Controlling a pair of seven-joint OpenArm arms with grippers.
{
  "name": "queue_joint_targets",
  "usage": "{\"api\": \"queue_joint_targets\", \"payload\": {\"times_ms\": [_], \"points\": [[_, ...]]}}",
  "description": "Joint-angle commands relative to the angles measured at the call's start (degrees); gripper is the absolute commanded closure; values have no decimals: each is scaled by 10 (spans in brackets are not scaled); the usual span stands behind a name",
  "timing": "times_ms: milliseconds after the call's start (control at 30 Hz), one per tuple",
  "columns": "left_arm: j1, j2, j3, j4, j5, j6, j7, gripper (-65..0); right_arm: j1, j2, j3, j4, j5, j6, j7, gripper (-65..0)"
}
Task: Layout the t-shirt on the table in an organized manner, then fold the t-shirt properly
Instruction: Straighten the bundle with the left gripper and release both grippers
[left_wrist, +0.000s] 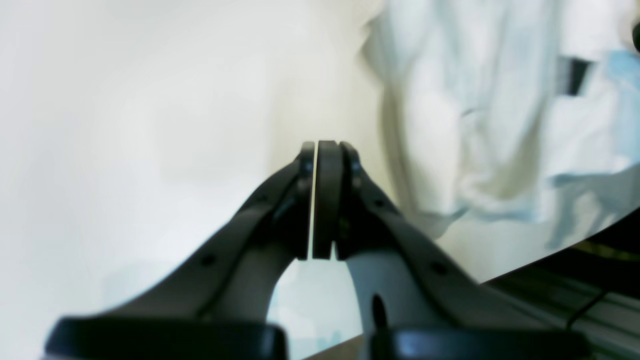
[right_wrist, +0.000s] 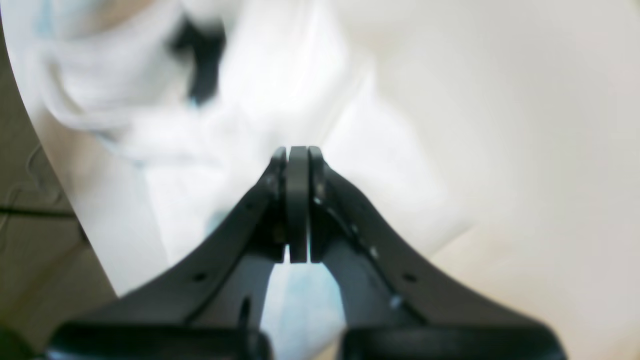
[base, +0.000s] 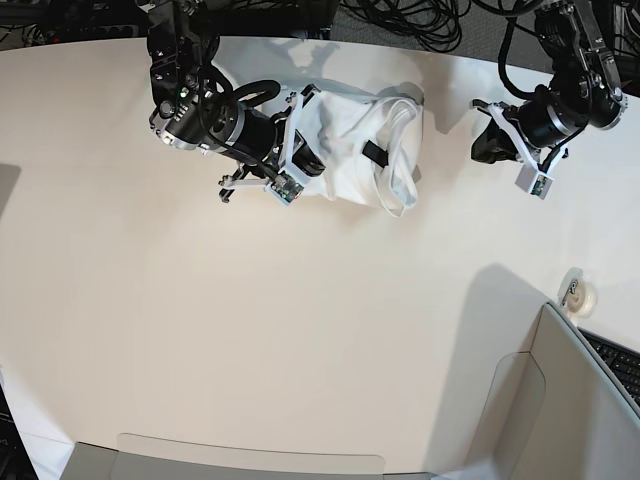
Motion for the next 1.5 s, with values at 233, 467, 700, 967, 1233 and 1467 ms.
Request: {"api": "queue_joint_targets", "payload": {"times_ms": [233,467,700,967,1233,1467], "points": [[70,-10,-2,11,-7,-2,-8,0,80,-15,3,1,9,-1,13,0],[144,-11,42,56,-7,-2,-8,0,189,-14,2,-137,9,-1,14,0],[133,17,143,57,-6,-1,-12,0,204,-6,0,-279,-83,-1,91,0],[41,38,193,7,-3,2,-8,0,123,23,1,-228,-130,-1,95,0],[-48,33,187,-148,-3,2,-46,0,-4,93,1,-81,-130,-1,93,0],[-71,23,187,-171,-3,2,-58,0,-75,103,2,-33,-131,-1,96,0]]}}
